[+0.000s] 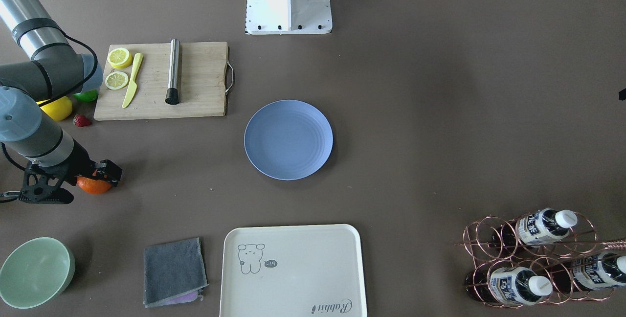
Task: Pick orange to plate
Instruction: 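Carry the tangerine with the right gripper over the blue plate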
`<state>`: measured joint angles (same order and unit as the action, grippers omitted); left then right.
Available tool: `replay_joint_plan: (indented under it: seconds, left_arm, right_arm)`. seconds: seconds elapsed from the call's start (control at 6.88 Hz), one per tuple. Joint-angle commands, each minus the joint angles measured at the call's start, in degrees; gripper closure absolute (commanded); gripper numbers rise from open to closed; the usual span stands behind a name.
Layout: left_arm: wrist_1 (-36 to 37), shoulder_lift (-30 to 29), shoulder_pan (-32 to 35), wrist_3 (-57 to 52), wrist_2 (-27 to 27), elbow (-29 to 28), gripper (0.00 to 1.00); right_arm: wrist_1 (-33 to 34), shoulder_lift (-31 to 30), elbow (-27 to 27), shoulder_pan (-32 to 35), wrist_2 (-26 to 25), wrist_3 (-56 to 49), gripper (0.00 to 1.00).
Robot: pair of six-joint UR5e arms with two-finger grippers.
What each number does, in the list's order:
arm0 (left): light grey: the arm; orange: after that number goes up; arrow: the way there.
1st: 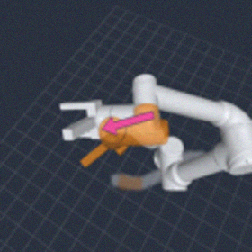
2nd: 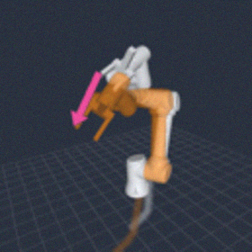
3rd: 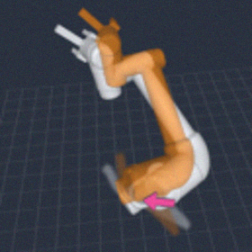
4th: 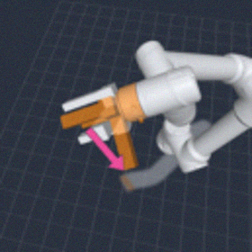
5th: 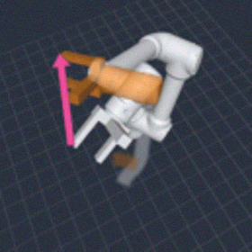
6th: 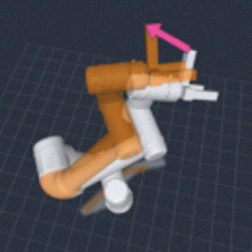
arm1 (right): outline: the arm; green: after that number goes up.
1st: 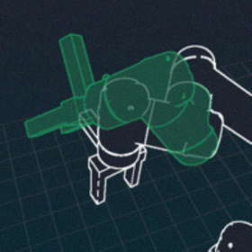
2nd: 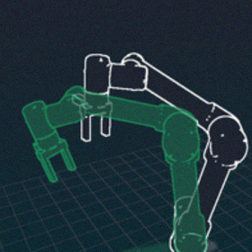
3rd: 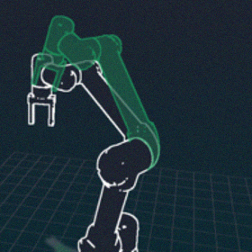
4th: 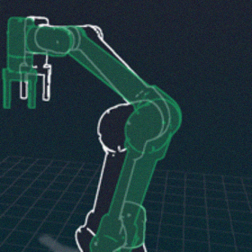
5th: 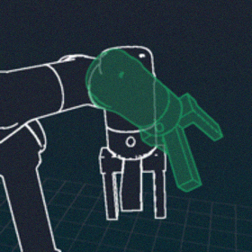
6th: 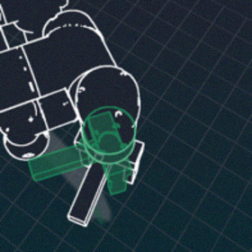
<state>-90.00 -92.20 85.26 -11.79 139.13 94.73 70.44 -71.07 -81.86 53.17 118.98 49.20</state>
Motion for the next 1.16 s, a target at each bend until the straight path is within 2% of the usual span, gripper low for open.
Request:
replay_joint_plan:
  seconds: [0.0, 0.29, 0.44, 0.58, 0.73, 0.87, 1.02]
  left_arm:
    - [0.0, 0.0, 0.0, 0.0, 0.0, 0.2, 0.02]
    - [0.0, 0.0, 0.1, 0.0, 0.0, 0.2, 0.02]
    - [0.0, 0.0, 0.1, 0.0, 0.0, 0.1, 0.02]
    - [0.0, 0.1, 0.1, 0.0, 0.0, -0.1, 0.02]
    - [0.1, 0.3, 0.1, 0.0, 0.0, -0.2, 0.02]
    - [0.0, 0.9, 0.1, 0.0, 0.0, 0.4, 0.02]
    - [0.1, 0.9, 0.1, 0.0, 0.0, 0.6, 0.02]
  right_arm:
    - [0.0, 0.1, -1.0, -0.5, -0.3, 1.9, 0.99]
    - [1.0, 2.2, -5.1, -2.9, -0.4, 8.3, 1.00]
    - [5.4, 7.2, -5.2, -5.5, -0.9, 14.2, 1.00]
    - [12.4, 14.1, -4.8, -8.7, -3.9, 18.5, 1.00]
    - [17.7, 20.5, -4.1, -11.9, -6.5, 24.4, 1.00]
    - [18.7, 24.2, -3.1, -14.9, -7.9, 29.1, 1.00]
    - [18.6, 30.4, 2.6, -17.8, -10.5, 33.2, 1.00]
